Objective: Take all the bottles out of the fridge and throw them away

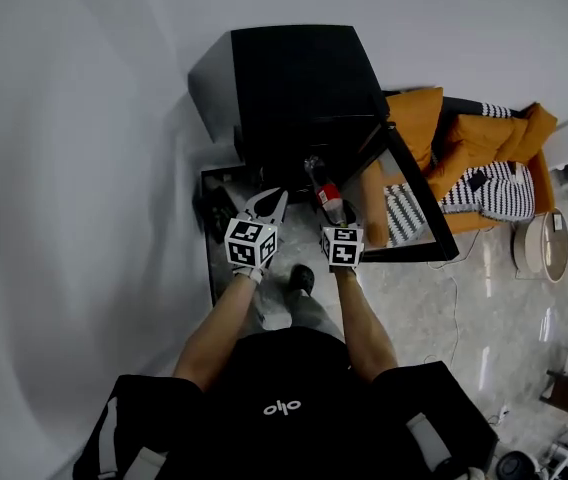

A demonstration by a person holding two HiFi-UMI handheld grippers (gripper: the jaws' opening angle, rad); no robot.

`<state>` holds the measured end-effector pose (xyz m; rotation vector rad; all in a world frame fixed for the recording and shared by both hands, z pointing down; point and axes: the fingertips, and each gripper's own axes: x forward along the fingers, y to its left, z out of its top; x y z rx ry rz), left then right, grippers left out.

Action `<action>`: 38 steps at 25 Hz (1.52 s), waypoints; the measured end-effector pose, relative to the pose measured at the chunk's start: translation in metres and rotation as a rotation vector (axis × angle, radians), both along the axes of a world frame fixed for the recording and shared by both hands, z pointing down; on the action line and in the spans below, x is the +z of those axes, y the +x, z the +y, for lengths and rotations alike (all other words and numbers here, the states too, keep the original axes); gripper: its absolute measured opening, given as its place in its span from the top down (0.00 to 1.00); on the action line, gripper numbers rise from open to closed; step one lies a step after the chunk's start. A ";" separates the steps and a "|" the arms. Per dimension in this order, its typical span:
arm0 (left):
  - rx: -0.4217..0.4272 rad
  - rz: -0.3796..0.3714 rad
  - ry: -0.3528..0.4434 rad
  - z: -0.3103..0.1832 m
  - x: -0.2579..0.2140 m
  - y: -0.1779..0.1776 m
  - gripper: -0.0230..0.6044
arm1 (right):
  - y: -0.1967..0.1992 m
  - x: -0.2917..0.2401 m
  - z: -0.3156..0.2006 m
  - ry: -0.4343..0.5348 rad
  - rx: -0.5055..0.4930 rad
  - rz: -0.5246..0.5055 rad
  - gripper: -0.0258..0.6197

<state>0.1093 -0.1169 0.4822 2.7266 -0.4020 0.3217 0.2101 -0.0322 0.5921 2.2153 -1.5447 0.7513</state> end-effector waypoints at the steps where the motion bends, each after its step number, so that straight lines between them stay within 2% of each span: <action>1: -0.012 0.001 0.000 -0.001 -0.001 -0.003 0.96 | -0.002 -0.002 -0.002 0.001 -0.012 0.001 0.50; 7: -0.120 0.000 0.009 -0.020 -0.003 -0.044 0.96 | -0.036 -0.007 -0.029 0.027 -0.127 -0.005 0.50; 17: -0.410 -0.033 0.004 -0.064 0.004 -0.172 0.96 | -0.161 0.000 -0.102 0.020 -0.426 -0.053 0.50; 23: -0.516 -0.057 -0.030 -0.073 0.033 -0.232 0.96 | -0.215 0.025 -0.141 -0.016 -0.560 -0.053 0.50; 28: -0.523 -0.095 -0.076 -0.079 0.091 -0.256 0.96 | -0.238 0.076 -0.169 -0.053 -0.602 -0.063 0.50; 32: -0.495 -0.099 -0.090 -0.106 0.151 -0.250 0.96 | -0.234 0.138 -0.199 -0.076 -0.596 -0.069 0.50; 38: -0.459 -0.095 -0.110 -0.136 0.267 -0.233 0.96 | -0.228 0.253 -0.236 -0.081 -0.593 -0.066 0.50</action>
